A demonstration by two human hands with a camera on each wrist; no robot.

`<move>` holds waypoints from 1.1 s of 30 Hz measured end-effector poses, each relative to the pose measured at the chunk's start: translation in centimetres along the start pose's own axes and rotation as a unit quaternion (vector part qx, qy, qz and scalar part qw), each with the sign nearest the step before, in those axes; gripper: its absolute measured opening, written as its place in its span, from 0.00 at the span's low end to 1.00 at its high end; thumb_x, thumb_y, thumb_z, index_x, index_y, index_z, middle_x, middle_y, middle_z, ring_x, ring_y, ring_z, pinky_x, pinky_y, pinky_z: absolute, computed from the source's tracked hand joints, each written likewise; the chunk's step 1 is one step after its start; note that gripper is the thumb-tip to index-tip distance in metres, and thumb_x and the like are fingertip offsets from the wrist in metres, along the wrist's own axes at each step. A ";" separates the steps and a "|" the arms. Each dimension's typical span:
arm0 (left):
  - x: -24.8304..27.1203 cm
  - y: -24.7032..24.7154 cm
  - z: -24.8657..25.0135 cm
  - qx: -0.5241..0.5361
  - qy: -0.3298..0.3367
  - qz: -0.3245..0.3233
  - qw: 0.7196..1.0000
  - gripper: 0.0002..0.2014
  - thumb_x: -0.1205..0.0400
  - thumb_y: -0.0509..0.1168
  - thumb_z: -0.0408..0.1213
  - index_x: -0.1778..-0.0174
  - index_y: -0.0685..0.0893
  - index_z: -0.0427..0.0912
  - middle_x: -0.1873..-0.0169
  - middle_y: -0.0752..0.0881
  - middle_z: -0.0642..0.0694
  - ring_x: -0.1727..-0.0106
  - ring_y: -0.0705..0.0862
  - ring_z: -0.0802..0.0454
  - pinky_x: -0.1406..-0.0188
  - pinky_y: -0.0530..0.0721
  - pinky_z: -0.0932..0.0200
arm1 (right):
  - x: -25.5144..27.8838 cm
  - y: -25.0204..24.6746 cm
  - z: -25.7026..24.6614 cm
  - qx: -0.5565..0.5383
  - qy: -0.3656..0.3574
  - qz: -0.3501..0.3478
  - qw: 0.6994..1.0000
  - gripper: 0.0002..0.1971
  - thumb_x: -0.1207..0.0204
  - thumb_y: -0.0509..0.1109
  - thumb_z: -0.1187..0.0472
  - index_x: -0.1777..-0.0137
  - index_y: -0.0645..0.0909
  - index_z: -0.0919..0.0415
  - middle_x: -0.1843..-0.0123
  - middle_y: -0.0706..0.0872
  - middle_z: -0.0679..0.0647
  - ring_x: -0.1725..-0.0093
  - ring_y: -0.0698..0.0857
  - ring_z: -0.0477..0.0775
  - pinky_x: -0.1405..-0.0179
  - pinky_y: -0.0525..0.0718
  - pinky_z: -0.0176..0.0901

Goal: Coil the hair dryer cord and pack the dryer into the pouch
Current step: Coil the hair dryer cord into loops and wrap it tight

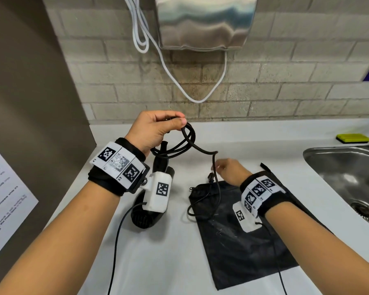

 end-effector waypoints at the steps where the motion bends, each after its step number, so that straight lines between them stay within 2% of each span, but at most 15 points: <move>1: 0.0 0.0 -0.1 -0.001 -0.001 -0.001 1.000 0.05 0.23 0.65 0.23 0.55 0.84 0.34 0.81 0.85 0.57 0.87 0.74 0.67 0.84 0.66 0.81 | -0.2 1.8 0.9 0.047 0.015 -0.050 0.998 0.14 0.20 0.57 0.66 0.42 0.82 0.59 0.38 0.83 0.58 0.43 0.81 0.56 0.48 0.74 0.35; 4: 0.0 0.2 -0.3 -0.002 -0.003 0.001 1.000 0.09 0.23 0.65 0.23 0.48 0.83 0.28 0.81 0.85 0.57 0.87 0.74 0.68 0.84 0.66 0.82 | -0.5 5.8 2.5 0.139 0.034 -0.163 0.976 0.17 0.18 0.58 0.62 0.31 0.75 0.57 0.28 0.76 0.58 0.30 0.75 0.59 0.32 0.70 0.40; 6: -0.1 0.2 -0.3 -0.005 -0.003 0.004 1.000 0.10 0.23 0.65 0.23 0.47 0.83 0.28 0.82 0.84 0.58 0.87 0.74 0.68 0.84 0.65 0.82 | -0.8 6.7 2.6 0.166 0.037 -0.177 0.969 0.17 0.18 0.58 0.59 0.30 0.74 0.59 0.28 0.76 0.59 0.30 0.74 0.60 0.31 0.70 0.43; 10: -0.2 0.1 -0.5 -0.014 -0.004 0.001 1.000 0.05 0.23 0.66 0.25 0.58 0.85 0.39 0.81 0.85 0.58 0.86 0.74 0.67 0.85 0.65 0.80 | -1.6 6.3 2.6 0.207 0.072 -0.136 0.966 0.18 0.20 0.62 0.55 0.37 0.78 0.67 0.35 0.81 0.61 0.36 0.80 0.61 0.37 0.78 0.45; 13: -0.1 0.1 -0.5 -0.016 -0.005 0.001 1.000 0.06 0.23 0.66 0.26 0.60 0.84 0.42 0.78 0.86 0.56 0.86 0.74 0.67 0.85 0.65 0.80 | -1.9 5.5 2.3 0.189 0.077 -0.092 0.975 0.09 0.22 0.64 0.64 0.45 0.77 0.66 0.40 0.83 0.62 0.39 0.81 0.62 0.39 0.79 0.46; 15: -0.2 -0.1 -0.6 -0.018 -0.008 0.004 1.000 0.06 0.22 0.66 0.28 0.61 0.85 0.42 0.74 0.85 0.51 0.86 0.73 0.67 0.85 0.65 0.78 | -2.3 3.7 1.8 0.083 0.070 -0.011 0.994 0.07 0.23 0.59 0.71 0.49 0.72 0.62 0.50 0.80 0.62 0.49 0.82 0.61 0.48 0.80 0.46; 18: -0.4 -0.3 -1.0 -0.022 -0.018 0.011 1.000 0.06 0.22 0.66 0.32 0.62 0.86 0.46 0.76 0.86 0.54 0.87 0.70 0.65 0.87 0.60 0.72 | -2.4 -0.2 -0.4 -0.153 -0.013 0.122 0.981 0.19 0.22 0.52 0.75 0.36 0.69 0.58 0.60 0.75 0.56 0.67 0.76 0.54 0.70 0.78 0.41; 20: -0.5 -0.3 -1.2 -0.016 -0.025 0.013 0.999 0.06 0.21 0.66 0.32 0.61 0.85 0.46 0.74 0.87 0.54 0.87 0.70 0.65 0.88 0.59 0.71 | -0.8 -3.6 -3.1 -0.247 -0.137 0.205 0.937 0.22 0.20 0.51 0.74 0.34 0.65 0.47 0.58 0.73 0.43 0.67 0.74 0.39 0.67 0.76 0.28; 21: -0.5 -0.3 -1.2 -0.011 -0.029 0.014 0.999 0.06 0.21 0.65 0.32 0.60 0.85 0.45 0.72 0.87 0.52 0.88 0.70 0.65 0.89 0.59 0.71 | 0.4 -5.0 -4.5 -0.261 -0.204 0.234 0.914 0.25 0.20 0.51 0.74 0.33 0.63 0.43 0.56 0.72 0.40 0.65 0.73 0.35 0.63 0.76 0.27; 23: -0.7 -0.6 -1.4 0.000 -0.039 0.023 0.999 0.05 0.20 0.65 0.33 0.59 0.85 0.45 0.67 0.86 0.47 0.90 0.67 0.63 0.89 0.59 0.70 | 2.8 -6.6 -6.4 -0.261 -0.283 0.257 0.886 0.28 0.20 0.53 0.73 0.32 0.59 0.38 0.54 0.74 0.41 0.67 0.76 0.37 0.62 0.79 0.34; 24: -0.8 -0.8 -1.5 0.007 -0.042 0.030 0.999 0.05 0.21 0.65 0.33 0.60 0.85 0.45 0.67 0.86 0.48 0.90 0.65 0.62 0.90 0.59 0.70 | 3.9 -6.8 -7.3 -0.258 -0.302 0.252 0.882 0.26 0.21 0.54 0.69 0.30 0.57 0.39 0.54 0.76 0.41 0.68 0.77 0.38 0.63 0.79 0.35; 26: -0.9 -1.2 -1.7 0.017 -0.045 0.046 0.998 0.06 0.21 0.65 0.33 0.62 0.85 0.45 0.72 0.87 0.53 0.91 0.64 0.62 0.90 0.59 0.70 | 5.6 -6.3 -9.0 -0.224 -0.333 0.229 0.887 0.21 0.21 0.55 0.64 0.30 0.61 0.47 0.54 0.79 0.43 0.67 0.80 0.35 0.60 0.76 0.27; 29: -0.9 -1.2 -1.7 0.021 -0.043 0.054 0.997 0.06 0.21 0.66 0.34 0.62 0.86 0.45 0.74 0.87 0.54 0.90 0.65 0.62 0.91 0.59 0.69 | 7.9 -5.7 -11.3 -0.142 -0.379 0.244 0.881 0.14 0.23 0.63 0.67 0.39 0.78 0.70 0.52 0.84 0.50 0.60 0.82 0.34 0.55 0.70 0.13; 31: -0.8 -1.0 -1.7 0.018 -0.041 0.050 0.998 0.05 0.21 0.66 0.34 0.61 0.85 0.45 0.70 0.86 0.50 0.90 0.66 0.62 0.90 0.59 0.69 | 8.1 -5.2 -12.3 -0.114 -0.383 0.244 0.884 0.14 0.25 0.67 0.70 0.41 0.82 0.72 0.58 0.82 0.45 0.62 0.78 0.28 0.56 0.67 0.11; 33: -0.7 -0.7 -1.7 0.015 -0.042 0.043 0.998 0.05 0.21 0.66 0.35 0.61 0.85 0.45 0.69 0.86 0.51 0.90 0.66 0.62 0.90 0.60 0.69 | 7.4 -5.0 -12.5 -0.115 -0.339 0.253 0.899 0.16 0.26 0.67 0.66 0.39 0.82 0.67 0.68 0.72 0.35 0.68 0.76 0.27 0.63 0.67 0.14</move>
Point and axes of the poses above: each hand's wrist, its own x-axis away from the middle knuckle, its own y-axis out of the palm, z = x × y, the point moved 9 cm from there along -x, towards the middle knuckle
